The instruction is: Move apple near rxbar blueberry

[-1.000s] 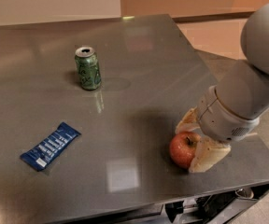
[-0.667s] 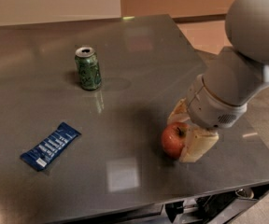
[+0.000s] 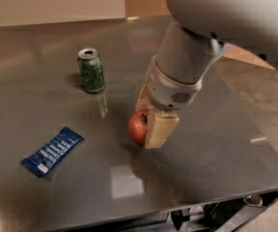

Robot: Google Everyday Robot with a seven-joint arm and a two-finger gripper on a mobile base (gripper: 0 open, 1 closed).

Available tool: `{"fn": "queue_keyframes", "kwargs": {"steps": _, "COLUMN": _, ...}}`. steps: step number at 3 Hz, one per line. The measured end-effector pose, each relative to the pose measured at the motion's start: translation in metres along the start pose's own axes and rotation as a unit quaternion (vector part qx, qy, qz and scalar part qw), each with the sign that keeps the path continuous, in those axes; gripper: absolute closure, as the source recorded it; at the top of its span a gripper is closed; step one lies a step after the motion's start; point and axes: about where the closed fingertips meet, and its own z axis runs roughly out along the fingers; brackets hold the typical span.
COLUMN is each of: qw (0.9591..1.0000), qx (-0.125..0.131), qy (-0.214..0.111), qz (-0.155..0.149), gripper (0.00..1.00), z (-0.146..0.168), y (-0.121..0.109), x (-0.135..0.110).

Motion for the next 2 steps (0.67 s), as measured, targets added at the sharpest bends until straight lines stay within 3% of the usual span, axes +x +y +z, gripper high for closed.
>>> {"fn": "queue_keyframes", "kwargs": {"steps": 1, "qw": 0.9999, "qx": -0.007, "qy": -0.004, "qz": -0.011, "gripper": 1.00, "z": 0.010, "y": -0.014, "x": -0.031}}
{"fn": "queue_keyframes", "kwargs": {"steps": 2, "qw": 0.9993, "qx": -0.015, "qy": -0.011, "qz": -0.032, "gripper": 1.00, "z": 0.022, "y": -0.013, "x": -0.065}}
